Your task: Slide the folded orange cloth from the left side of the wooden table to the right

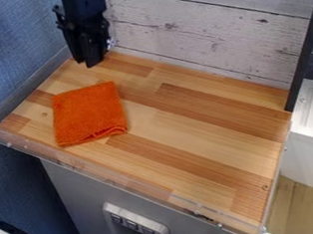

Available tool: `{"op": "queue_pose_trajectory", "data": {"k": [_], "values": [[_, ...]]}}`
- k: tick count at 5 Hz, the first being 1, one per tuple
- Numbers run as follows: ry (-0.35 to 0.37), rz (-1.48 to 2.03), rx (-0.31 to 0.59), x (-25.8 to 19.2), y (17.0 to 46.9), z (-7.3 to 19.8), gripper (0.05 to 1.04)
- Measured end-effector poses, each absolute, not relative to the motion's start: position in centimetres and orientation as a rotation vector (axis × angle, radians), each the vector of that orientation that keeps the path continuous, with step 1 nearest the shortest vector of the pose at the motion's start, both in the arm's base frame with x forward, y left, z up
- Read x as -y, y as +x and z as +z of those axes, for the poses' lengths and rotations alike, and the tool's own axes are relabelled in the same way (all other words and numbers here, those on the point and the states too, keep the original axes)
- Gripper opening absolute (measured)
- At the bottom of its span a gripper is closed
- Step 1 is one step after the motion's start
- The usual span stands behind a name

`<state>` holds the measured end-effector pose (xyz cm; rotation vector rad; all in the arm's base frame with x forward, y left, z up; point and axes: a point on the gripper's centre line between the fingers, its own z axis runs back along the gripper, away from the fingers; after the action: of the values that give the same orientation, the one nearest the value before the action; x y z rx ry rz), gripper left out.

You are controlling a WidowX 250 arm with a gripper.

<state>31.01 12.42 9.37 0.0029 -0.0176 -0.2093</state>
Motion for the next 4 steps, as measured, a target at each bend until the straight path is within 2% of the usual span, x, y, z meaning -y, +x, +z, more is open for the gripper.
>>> {"op": "queue_pose_trajectory", "data": {"k": [1,2,4], "values": [[0.0,-0.209,0.003,-12.4,30.7,7.4,0.149],[-0.003,-0.216,-0.009,-12.4,30.5,5.2,0.066],[0.0,-0.201,-0.007,-12.4,30.4,2.3,0.059]]}}
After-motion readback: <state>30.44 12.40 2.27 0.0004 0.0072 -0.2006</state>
